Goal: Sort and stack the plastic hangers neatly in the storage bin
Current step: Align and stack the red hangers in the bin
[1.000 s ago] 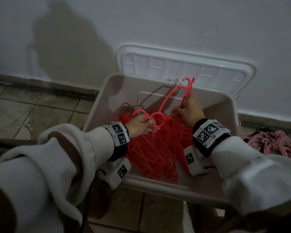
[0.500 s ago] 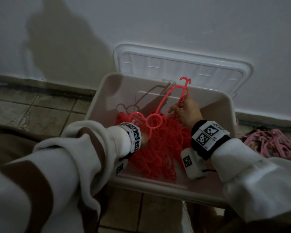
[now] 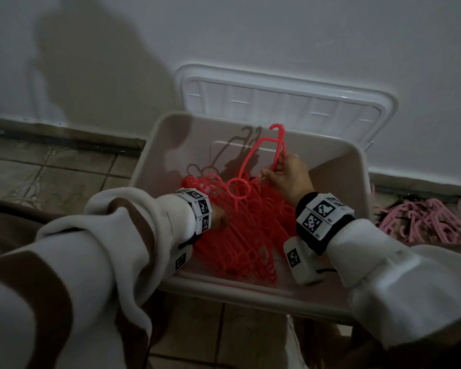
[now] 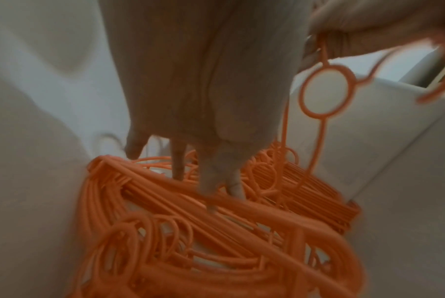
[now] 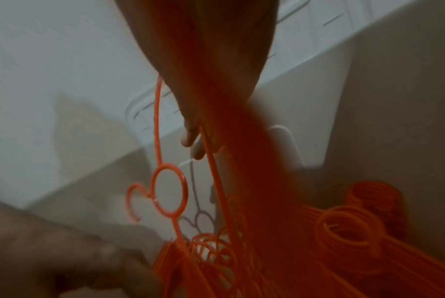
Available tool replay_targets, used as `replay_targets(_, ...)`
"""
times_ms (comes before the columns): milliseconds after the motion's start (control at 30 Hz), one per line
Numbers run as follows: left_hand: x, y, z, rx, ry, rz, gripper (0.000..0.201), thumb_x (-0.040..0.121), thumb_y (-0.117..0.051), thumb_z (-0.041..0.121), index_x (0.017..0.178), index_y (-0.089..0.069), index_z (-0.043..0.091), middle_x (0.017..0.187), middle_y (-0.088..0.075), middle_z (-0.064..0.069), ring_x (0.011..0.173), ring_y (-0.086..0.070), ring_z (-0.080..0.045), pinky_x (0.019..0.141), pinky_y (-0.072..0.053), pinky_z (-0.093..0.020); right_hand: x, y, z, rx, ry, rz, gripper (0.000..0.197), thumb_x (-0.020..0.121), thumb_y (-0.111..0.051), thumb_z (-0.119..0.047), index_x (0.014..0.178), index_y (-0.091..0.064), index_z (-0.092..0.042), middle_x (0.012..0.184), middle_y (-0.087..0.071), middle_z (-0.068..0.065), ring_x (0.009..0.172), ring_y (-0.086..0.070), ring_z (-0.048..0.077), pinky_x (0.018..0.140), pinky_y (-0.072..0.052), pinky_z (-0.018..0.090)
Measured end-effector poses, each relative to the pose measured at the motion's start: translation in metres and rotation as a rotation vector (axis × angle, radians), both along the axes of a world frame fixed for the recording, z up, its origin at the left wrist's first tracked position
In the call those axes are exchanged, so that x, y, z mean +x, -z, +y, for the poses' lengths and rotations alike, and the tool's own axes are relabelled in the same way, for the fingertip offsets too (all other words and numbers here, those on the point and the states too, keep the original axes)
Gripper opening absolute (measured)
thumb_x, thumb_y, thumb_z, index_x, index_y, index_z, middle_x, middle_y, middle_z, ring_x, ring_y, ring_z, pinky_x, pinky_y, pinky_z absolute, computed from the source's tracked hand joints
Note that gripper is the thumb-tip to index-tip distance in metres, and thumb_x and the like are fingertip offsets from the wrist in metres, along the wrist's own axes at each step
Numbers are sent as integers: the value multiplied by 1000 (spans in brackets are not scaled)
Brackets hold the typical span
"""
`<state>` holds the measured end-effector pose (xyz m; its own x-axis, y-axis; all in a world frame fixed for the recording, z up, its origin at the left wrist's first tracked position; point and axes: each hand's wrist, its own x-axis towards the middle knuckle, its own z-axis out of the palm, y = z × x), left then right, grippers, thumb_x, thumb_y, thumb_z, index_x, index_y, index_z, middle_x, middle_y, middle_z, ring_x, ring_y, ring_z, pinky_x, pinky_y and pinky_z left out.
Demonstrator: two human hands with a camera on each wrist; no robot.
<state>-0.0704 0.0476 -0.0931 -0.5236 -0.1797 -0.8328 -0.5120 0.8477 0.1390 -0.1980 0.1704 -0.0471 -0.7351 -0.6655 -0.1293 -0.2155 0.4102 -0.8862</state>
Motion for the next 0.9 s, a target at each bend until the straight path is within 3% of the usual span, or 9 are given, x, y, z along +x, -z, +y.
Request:
replay_targets(67,0,-7,2,31,-51,5,43,94,-39,24,134,-48,10,127,-57,-8,114,-55,-24,101,-41,-33,3,1,2,-16,2,-10,37,83,-60,8,73,-40,-21,62,-54,-8,45,-55,-14,51,-46,6)
replay_targets(133,2,-10,2,69,-5,11,44,94,-41,11,138,-45,15,140,-49,-6,125,-49,-24,106,-38,-36,4,0,2,-26,-16,-12,36,84,-59,8,73,-40,-21,64,-56,-7,46,-57,-12,52,-47,6)
replay_targets(267,5,-13,3,42,39,59,39,95,-46,14,133,-50,14,135,-52,-7,124,-50,-25,105,-40,-37,1,-14,-2,-88,-41,-6,16,86,-55,9,90,-44,-3,67,-58,0,45,-57,-12,48,-42,3)
replay_targets(367,-1,-12,6,69,-3,149,39,96,-40,10,134,-49,8,137,-50,-10,125,-48,-25,104,-36,-31,2,-20,-2,-88,-96,39,26,87,-56,4,79,-40,-14,67,-60,0,45,-57,-11,49,-44,5)
replay_targets(467,-8,-20,7,102,-50,193,39,96,-38,4,132,-50,5,137,-50,-10,126,-47,-25,102,-35,-28,4,-29,-2,-132,-113,-17,22,88,-53,7,86,-38,-10,71,-62,7,43,-58,-7,46,-45,7)
replay_targets(633,-19,-35,1,114,-127,317,36,94,-50,19,127,-55,7,133,-54,-8,123,-49,-26,103,-39,-30,-7,-51,-1,-276,-68,-92,25,90,-50,5,90,-38,-18,70,-61,6,48,-62,0,47,-47,13)
replay_targets(733,-25,-48,-1,151,-276,454,39,93,-53,29,126,-55,8,128,-56,-8,122,-50,-25,103,-38,-30,-16,-60,1,-343,-32,-121,23,92,-50,0,86,-45,-21,69,-67,4,56,-67,9,53,-54,24)
replay_targets(800,-29,-52,-2,326,-445,614,42,91,-58,25,129,-52,10,127,-58,-9,121,-52,-25,97,-40,-26,-20,-63,4,-404,-36,-204,20,92,-49,1,84,-46,-17,63,-69,0,58,-69,12,57,-57,29)
replay_targets(900,-30,-59,-1,533,-677,834,35,89,-60,22,121,-57,8,118,-63,-7,106,-61,-12,99,-43,-30,-15,-69,9,-404,-73,-259,16,93,-48,-1,85,-45,-15,63,-71,-3,59,-69,10,53,-56,25)
